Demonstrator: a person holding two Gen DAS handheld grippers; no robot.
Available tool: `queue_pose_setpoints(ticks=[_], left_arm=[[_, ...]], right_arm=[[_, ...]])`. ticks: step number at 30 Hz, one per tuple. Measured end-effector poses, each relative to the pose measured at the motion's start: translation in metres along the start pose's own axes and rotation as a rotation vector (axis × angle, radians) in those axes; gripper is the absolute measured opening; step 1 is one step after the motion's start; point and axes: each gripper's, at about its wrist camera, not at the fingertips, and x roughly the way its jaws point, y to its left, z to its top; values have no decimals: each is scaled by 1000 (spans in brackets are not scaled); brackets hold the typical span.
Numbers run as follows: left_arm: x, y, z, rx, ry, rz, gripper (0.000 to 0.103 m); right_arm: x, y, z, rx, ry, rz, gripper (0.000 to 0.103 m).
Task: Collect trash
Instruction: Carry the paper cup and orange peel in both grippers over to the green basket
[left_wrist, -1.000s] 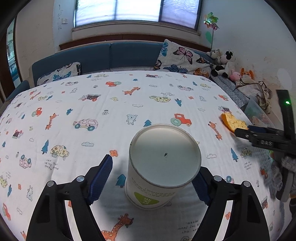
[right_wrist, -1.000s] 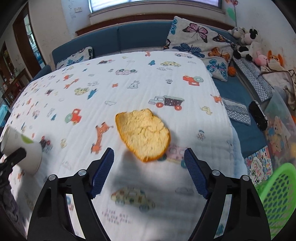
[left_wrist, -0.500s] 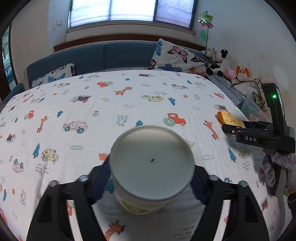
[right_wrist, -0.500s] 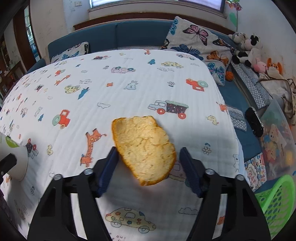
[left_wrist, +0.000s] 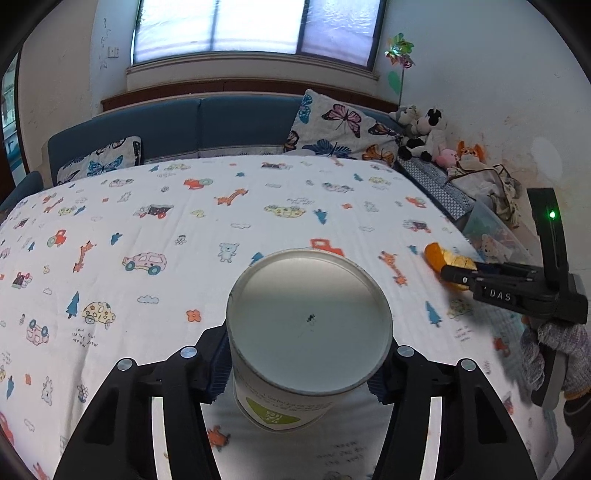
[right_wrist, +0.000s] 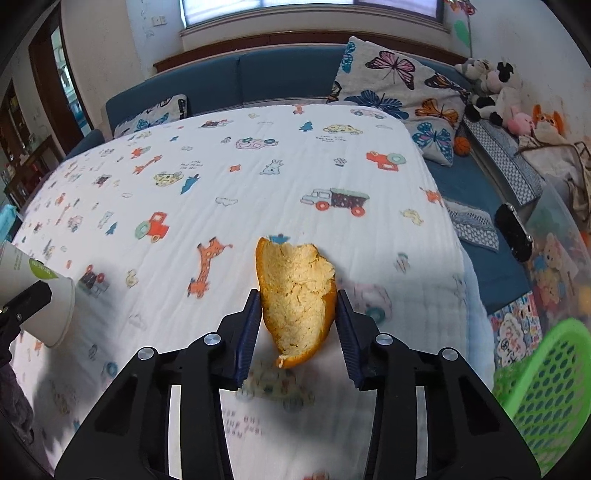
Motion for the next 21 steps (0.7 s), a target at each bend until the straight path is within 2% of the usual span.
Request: queue_pose_setpoints(ticks=[8, 21], left_arm=[[-24, -23, -6, 20, -18, -37, 56], [-51, -80, -20, 76, -21, -119, 56]], right_arm=[[-37, -3, -26, 13, -25, 11, 41], [-104, -22, -70, 41, -89, -24, 41]])
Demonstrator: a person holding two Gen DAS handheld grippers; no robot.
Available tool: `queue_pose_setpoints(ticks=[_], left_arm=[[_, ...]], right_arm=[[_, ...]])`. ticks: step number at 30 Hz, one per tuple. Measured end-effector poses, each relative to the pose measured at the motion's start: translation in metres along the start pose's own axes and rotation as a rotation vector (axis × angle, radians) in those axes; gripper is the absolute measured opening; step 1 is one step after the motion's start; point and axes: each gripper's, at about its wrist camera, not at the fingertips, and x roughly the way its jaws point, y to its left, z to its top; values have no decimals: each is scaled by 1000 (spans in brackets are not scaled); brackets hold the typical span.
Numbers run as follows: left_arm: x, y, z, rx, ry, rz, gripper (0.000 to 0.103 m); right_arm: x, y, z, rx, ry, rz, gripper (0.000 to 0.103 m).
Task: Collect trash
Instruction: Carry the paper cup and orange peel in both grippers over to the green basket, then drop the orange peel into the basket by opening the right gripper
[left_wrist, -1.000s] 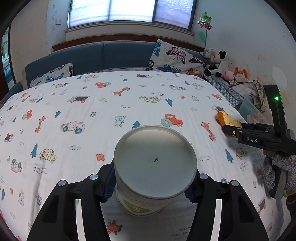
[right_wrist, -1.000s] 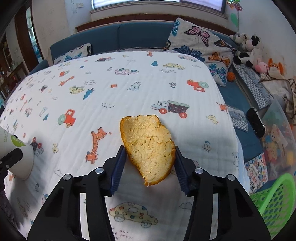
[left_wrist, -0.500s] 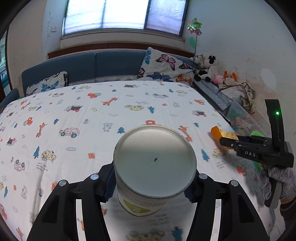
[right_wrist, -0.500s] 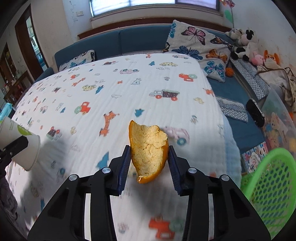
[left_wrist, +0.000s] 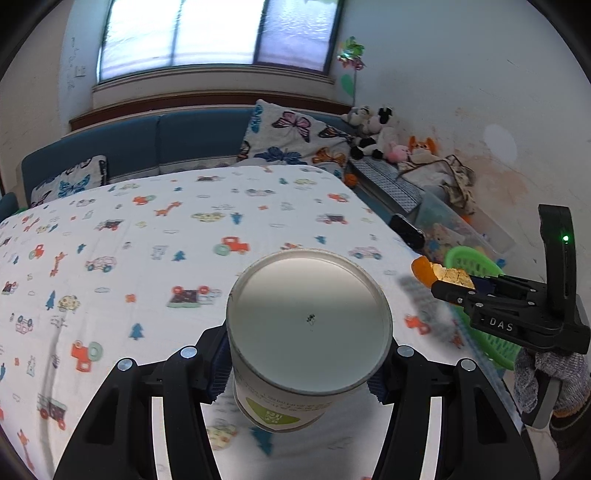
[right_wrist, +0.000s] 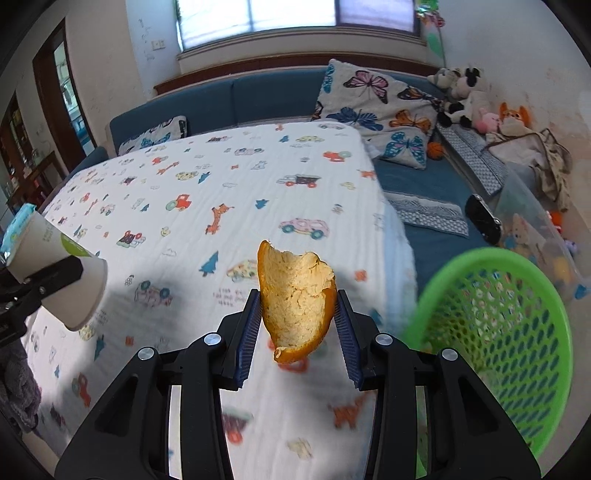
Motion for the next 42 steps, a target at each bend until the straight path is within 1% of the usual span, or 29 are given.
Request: queue_pose_setpoints(ticks=[6, 15, 24, 29, 31, 33, 38, 42], left_arm=[[-3, -29, -2, 29, 4, -39, 56], [1, -73, 0, 81, 13, -96, 56], [13, -112, 5, 129, 37, -144, 56], [21, -135, 9, 169, 45, -164, 56], [22, -144, 11, 181, 44, -170, 56], [25, -152, 13, 189, 47, -179, 56], [34, -171, 16, 206, 64, -206, 56], [42, -187, 16, 226, 77, -219, 56]], right_arm=[[-28, -24, -17, 41, -17, -30, 41], [-59, -86, -51, 139, -4, -121, 41], [-71, -143, -75, 241, 17, -199, 45], [-75, -161, -84, 277, 20, -217, 46], [-76, -165, -86, 286, 16, -221, 49], [-78, -168, -86, 294, 11, -225, 52], [-85, -174, -88, 304, -3, -225, 53], [-94, -176, -91, 304, -16, -229, 56]])
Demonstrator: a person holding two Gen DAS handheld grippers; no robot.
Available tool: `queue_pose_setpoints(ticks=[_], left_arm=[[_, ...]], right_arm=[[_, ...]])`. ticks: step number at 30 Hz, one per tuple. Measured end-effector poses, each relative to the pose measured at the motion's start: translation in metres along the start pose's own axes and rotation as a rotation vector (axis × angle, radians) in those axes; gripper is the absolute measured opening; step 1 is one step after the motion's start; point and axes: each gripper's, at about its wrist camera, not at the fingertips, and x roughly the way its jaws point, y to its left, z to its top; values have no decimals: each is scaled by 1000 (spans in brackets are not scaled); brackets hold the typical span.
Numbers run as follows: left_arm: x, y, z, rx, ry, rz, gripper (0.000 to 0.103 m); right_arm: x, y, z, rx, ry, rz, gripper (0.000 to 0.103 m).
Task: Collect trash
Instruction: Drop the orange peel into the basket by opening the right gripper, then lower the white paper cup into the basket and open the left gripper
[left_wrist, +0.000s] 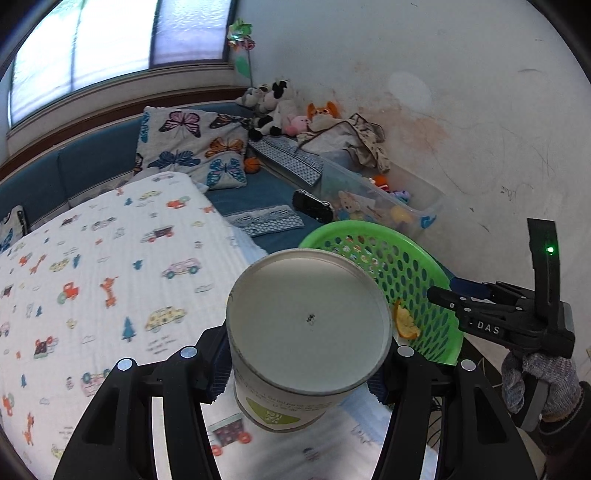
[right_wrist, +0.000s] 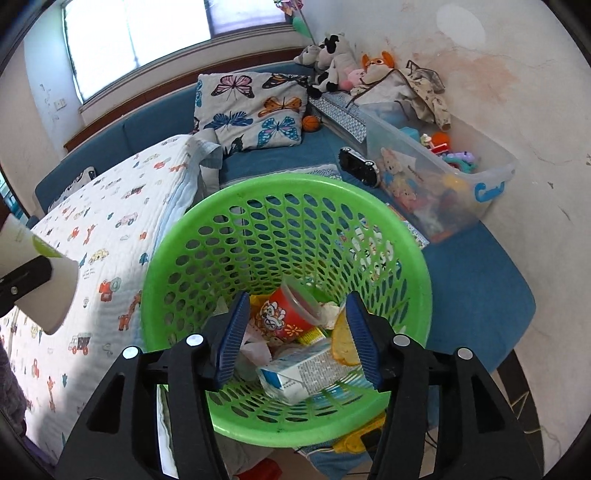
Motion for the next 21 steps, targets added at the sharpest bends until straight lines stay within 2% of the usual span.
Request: queue_pose_setpoints(ticks=[12, 21], left_arm=[[32, -30, 10, 46, 37, -32, 56], [53, -47, 15, 70, 71, -40, 57]], right_arm=[[-21, -15, -8, 13, -31, -15, 69], [-31, -27, -10, 35, -43, -32, 73]])
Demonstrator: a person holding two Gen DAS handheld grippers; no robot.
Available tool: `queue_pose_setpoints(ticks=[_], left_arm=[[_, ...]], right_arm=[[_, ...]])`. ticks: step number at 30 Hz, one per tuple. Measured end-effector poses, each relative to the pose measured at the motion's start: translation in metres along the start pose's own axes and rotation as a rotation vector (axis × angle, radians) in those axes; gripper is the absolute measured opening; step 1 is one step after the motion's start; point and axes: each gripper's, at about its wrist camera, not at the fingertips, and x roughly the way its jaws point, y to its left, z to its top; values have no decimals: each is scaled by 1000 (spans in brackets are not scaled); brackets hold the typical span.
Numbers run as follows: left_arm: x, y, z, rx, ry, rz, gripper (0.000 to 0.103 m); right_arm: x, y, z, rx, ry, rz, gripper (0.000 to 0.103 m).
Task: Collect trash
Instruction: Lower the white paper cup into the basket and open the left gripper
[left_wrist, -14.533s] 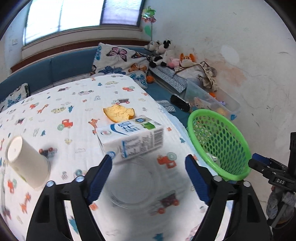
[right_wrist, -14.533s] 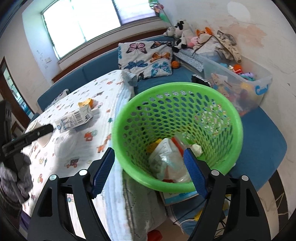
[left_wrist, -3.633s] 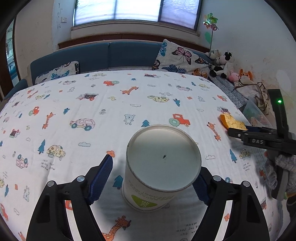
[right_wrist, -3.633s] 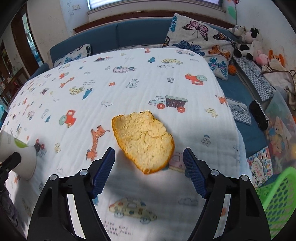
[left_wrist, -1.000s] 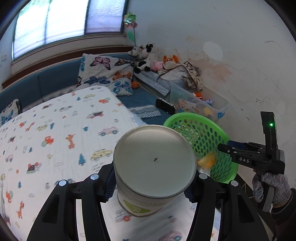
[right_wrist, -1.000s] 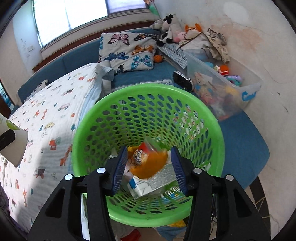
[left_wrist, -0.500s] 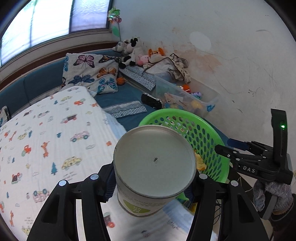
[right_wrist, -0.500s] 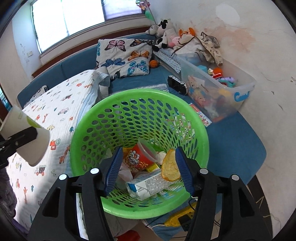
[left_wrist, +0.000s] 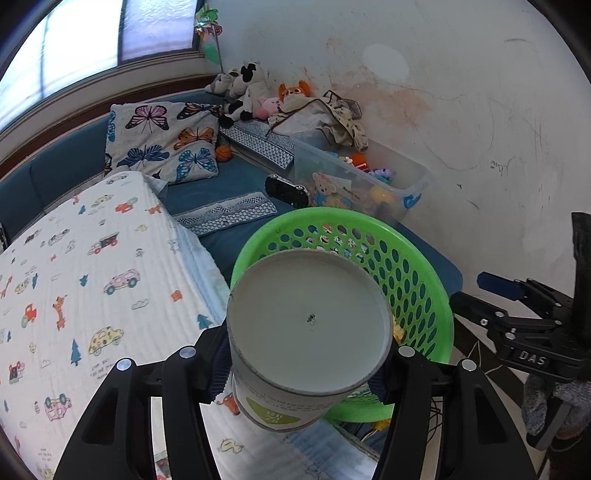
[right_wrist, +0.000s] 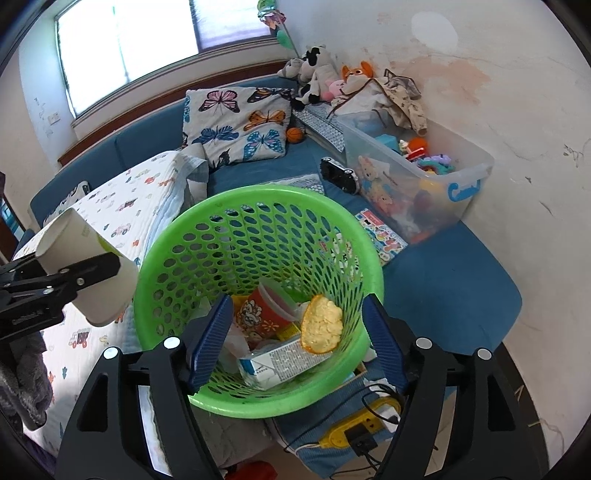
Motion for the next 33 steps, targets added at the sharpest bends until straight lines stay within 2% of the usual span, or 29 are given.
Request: queue_pose_setpoints(ticks=[15, 22, 25, 33], left_arm=[[23, -17, 7, 19, 40, -8, 58], [24, -22, 8, 27, 39, -14, 61], [21, -22, 9, 27, 36, -16, 66], [18, -26, 9, 37, 20, -23, 66]], right_arm=[[-5, 2, -6, -3, 0, 1, 75], [-8, 1, -11, 1, 1, 4, 76], [-8, 1, -12, 1, -2, 5, 76], [-11, 1, -12, 1, -4, 5, 76]])
